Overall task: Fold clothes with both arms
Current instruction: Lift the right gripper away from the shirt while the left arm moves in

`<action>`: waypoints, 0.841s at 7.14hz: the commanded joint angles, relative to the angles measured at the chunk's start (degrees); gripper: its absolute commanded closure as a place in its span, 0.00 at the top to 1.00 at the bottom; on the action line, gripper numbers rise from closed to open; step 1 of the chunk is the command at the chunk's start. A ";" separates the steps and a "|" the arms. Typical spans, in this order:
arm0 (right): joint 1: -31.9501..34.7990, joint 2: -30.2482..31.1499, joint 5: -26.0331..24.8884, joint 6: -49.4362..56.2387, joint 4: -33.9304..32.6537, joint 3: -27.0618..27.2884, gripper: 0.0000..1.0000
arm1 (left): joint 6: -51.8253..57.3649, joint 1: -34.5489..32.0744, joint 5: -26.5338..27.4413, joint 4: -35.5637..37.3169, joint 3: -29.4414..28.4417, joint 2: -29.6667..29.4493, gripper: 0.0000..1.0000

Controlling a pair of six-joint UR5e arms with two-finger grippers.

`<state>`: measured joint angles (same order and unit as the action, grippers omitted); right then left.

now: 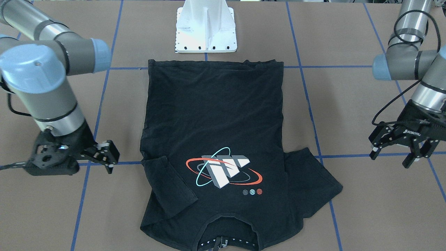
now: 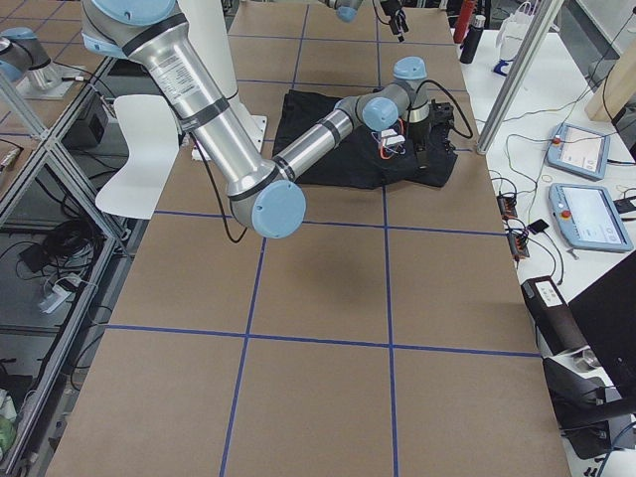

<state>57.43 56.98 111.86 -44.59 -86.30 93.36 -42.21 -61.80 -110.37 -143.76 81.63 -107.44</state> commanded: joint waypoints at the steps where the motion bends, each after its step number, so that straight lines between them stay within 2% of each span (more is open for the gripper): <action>1: 6.18 10.38 6.15 11.49 0.51 6.46 1.00 | -8.47 5.00 6.10 -8.45 -11.98 -5.65 0.95; 2: 9.51 14.17 8.70 17.02 0.60 7.96 1.00 | -11.38 8.07 12.04 -8.64 -14.19 -7.24 0.92; 3: 12.15 16.73 10.98 20.91 0.87 8.06 1.00 | -14.45 9.49 14.71 -8.65 -15.43 -7.95 0.90; 5: 13.50 17.73 11.80 23.06 0.87 8.15 1.00 | -16.50 11.08 19.19 -9.60 -18.59 -9.09 0.84; 6: 13.50 17.73 11.80 23.06 0.87 8.15 1.00 | -16.68 11.26 20.01 -12.22 -20.26 -9.10 0.75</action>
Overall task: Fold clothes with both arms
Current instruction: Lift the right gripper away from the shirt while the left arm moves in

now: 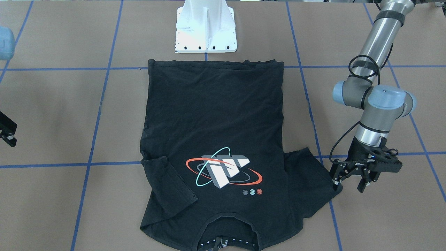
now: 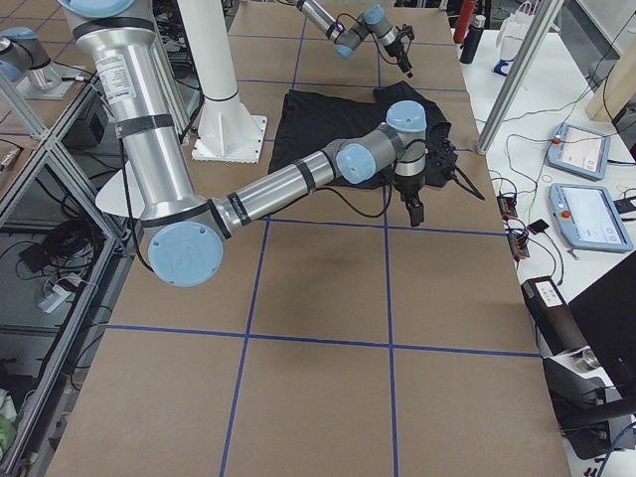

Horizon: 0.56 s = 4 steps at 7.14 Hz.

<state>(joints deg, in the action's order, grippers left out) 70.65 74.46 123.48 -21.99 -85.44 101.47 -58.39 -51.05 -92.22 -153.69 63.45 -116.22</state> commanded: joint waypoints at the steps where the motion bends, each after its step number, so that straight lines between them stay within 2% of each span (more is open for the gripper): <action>1: 0.27 0.25 0.19 0.46 0.01 -0.04 1.00 | -0.49 0.52 1.95 -2.58 -2.71 -0.41 0.67; 4: 0.27 0.16 0.01 0.46 0.01 -0.13 1.00 | -1.55 1.57 1.95 -2.58 -3.16 -0.41 0.64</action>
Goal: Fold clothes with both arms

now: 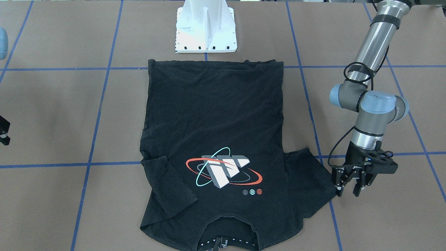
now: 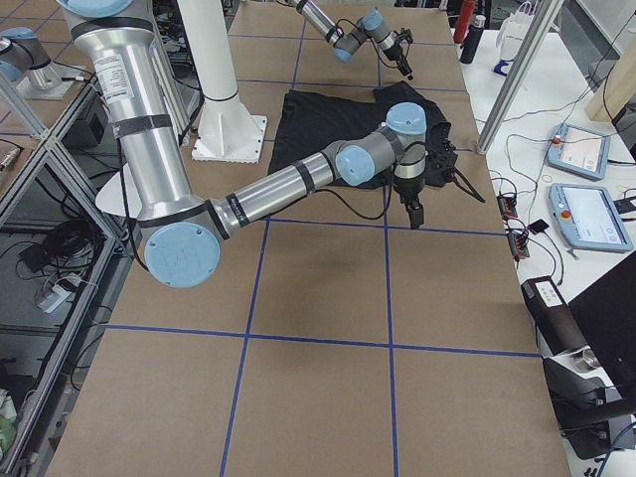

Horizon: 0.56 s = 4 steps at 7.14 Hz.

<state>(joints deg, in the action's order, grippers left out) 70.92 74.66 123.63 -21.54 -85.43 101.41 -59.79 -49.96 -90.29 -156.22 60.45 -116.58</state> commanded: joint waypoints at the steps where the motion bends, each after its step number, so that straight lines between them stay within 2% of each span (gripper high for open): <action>1: 0.00 -0.04 -0.14 -0.08 0.00 0.02 1.00 | -0.24 0.65 0.03 -0.05 -0.16 -0.05 0.63; 4: 0.00 -0.12 -0.14 0.00 0.00 -0.07 1.00 | -0.24 0.74 0.03 -0.05 -0.07 0.13 0.57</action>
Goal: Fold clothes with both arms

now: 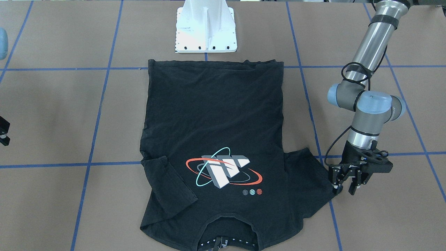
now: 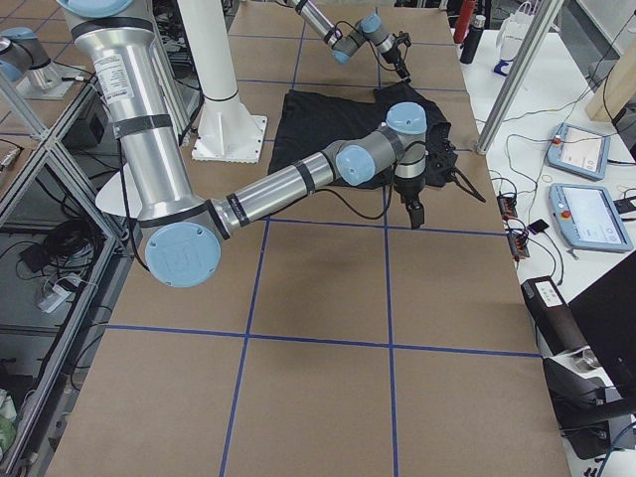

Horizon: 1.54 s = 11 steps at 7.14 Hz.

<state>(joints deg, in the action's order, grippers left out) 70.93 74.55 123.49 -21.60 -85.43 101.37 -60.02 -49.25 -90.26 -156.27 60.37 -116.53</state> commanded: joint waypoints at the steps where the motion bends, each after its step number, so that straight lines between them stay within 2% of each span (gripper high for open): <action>1: 0.00 -0.10 0.00 -0.02 0.00 -0.04 1.00 | 0.08 0.12 -0.09 0.00 0.01 0.16 0.55; 8: -0.09 -0.45 -0.09 -0.64 0.00 -0.04 1.00 | -0.01 0.65 -0.09 -0.09 0.45 0.69 0.50; 11: -0.09 -0.63 0.08 -0.64 0.00 -0.04 1.00 | 0.00 0.74 -0.18 -0.96 0.45 1.04 0.42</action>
<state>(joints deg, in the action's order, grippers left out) 70.84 74.00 123.50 -22.23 -85.43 101.33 -59.97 -48.58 -90.43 -156.56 60.81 -115.69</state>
